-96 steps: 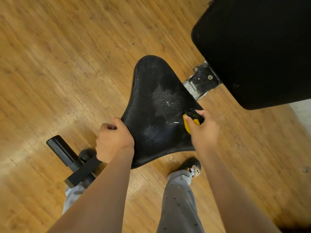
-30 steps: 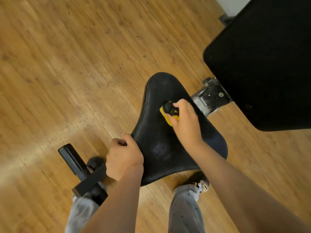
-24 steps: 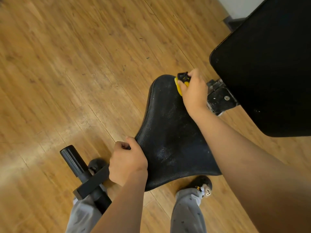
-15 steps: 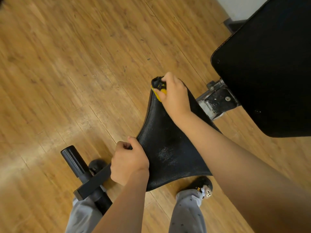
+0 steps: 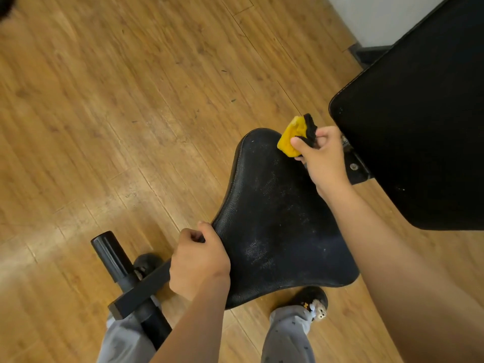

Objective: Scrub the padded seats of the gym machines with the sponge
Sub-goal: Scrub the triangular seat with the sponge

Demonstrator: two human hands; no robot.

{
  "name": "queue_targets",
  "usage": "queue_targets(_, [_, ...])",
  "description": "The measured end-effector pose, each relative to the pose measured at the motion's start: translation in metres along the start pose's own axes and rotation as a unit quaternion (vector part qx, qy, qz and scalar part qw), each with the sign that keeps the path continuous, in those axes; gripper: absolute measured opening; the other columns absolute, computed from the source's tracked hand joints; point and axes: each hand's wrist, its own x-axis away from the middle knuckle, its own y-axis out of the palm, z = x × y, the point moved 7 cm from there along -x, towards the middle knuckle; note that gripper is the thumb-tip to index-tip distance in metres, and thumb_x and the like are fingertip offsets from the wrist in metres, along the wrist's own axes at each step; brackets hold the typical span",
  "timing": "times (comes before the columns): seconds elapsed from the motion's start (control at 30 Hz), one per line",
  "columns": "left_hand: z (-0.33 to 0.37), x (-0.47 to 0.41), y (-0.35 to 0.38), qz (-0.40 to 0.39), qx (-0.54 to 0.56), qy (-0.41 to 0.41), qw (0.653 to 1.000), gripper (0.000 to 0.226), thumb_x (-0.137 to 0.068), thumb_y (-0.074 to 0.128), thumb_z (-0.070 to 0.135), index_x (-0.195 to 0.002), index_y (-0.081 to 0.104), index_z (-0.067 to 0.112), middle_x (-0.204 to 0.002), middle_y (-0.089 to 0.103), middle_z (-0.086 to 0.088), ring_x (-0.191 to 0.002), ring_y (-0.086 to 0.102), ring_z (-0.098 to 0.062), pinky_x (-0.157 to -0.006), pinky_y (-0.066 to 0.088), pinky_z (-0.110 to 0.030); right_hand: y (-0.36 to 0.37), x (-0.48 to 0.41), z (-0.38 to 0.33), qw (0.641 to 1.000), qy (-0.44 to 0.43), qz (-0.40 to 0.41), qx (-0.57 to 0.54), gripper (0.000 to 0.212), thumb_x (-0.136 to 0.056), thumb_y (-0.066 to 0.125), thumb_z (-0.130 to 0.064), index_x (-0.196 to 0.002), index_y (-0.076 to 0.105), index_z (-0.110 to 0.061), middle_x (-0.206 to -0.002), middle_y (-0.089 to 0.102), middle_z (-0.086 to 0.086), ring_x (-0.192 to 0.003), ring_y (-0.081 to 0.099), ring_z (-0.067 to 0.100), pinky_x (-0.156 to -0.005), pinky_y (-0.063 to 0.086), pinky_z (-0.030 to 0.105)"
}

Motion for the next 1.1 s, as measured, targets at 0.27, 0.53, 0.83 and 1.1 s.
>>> queue_targets(0.27, [-0.001, -0.003, 0.003, 0.003, -0.004, 0.005, 1.0, 0.04, -0.093, 0.033, 0.055, -0.074, 0.05, 0.025, -0.066, 0.055, 0.002, -0.066, 0.053, -0.024, -0.057, 0.035, -0.031, 0.06, -0.037, -0.011, 0.993, -0.1, 0.009, 0.063, 0.039, -0.081, 0.072, -0.008, -0.088, 0.038, -0.025, -0.098, 0.063, 0.004, -0.093, 0.065, 0.018, -0.082, 0.055, 0.041])
queue_targets(0.53, [0.001, -0.001, -0.001, -0.005, -0.006, 0.0, 1.0, 0.038, -0.094, 0.033, 0.054, -0.077, 0.052, 0.025, -0.066, 0.053, 0.003, -0.066, 0.049, -0.023, -0.058, 0.031, -0.031, 0.057, 0.014, -0.009, 0.969, -0.159, -0.049, 0.185, 0.035, -0.082, 0.073, -0.012, -0.09, 0.039, -0.014, -0.084, 0.06, 0.004, -0.078, 0.059, 0.015, -0.064, 0.046, 0.032])
queue_targets(0.83, [0.001, 0.0, -0.002, -0.004, -0.014, -0.006, 1.0, 0.038, -0.094, 0.033, 0.053, -0.081, 0.055, 0.026, -0.066, 0.049, 0.004, -0.068, 0.048, -0.024, -0.063, 0.035, -0.034, -0.019, 0.049, 0.019, 0.999, -0.006, -0.027, -0.024, 0.033, -0.082, 0.069, 0.001, -0.108, 0.049, -0.004, -0.103, 0.067, 0.006, -0.097, 0.067, 0.008, -0.083, 0.053, 0.022])
queue_targets(1.1, [0.003, 0.001, -0.002, 0.002, -0.017, -0.007, 1.0, 0.037, -0.094, 0.033, 0.052, -0.082, 0.056, 0.025, -0.066, 0.046, 0.005, -0.066, 0.044, -0.021, -0.058, 0.027, -0.031, 0.014, -0.01, 0.006, 0.995, -0.069, 0.043, 0.055, 0.034, -0.083, 0.07, -0.003, -0.096, 0.04, -0.013, -0.098, 0.06, 0.001, -0.084, 0.057, -0.006, -0.073, 0.042, 0.008])
